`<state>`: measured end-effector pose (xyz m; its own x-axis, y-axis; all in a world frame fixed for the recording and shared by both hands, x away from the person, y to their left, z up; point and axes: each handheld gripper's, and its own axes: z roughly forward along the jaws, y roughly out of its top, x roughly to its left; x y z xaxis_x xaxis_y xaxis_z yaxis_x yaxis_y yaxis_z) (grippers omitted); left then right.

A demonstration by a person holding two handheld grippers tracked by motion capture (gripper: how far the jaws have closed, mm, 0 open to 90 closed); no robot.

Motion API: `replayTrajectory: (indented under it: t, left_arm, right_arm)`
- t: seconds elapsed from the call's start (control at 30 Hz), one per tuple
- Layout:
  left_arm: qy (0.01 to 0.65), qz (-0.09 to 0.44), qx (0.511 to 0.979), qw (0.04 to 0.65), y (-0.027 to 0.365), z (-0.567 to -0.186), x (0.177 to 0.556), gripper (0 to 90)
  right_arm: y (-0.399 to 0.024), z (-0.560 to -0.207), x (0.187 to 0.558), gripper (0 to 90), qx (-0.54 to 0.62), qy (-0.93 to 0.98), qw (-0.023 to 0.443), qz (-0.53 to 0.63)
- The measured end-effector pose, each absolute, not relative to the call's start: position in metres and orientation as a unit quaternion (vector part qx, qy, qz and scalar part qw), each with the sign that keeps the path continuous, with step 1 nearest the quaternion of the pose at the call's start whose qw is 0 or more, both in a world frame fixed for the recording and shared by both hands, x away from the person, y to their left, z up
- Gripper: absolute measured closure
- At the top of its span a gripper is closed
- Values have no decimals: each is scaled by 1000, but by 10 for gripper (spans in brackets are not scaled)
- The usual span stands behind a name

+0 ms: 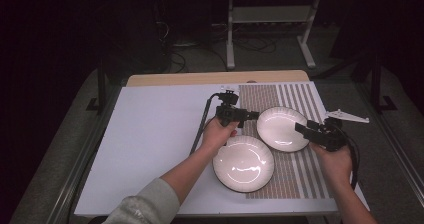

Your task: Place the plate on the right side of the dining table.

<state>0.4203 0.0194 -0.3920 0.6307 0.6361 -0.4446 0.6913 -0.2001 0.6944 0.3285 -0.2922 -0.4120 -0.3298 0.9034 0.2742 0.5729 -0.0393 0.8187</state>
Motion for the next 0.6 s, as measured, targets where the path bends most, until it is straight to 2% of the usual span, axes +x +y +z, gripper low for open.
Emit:
replayTrajectory:
  t: [0.17,0.43,0.6]
  left_arm:
    - [385,0,800,461,29,-385,408,357]
    - [347,33,808,475,57,-380,390,347]
    - [330,17,803,497,82,-381,381,281]
  right_arm:
    - [-285,-412,325,384,527,680,186,475]
    - [-274,-411,319,328,478,710,194,480]
    - [-272,-410,314,292,451,720,198,489]
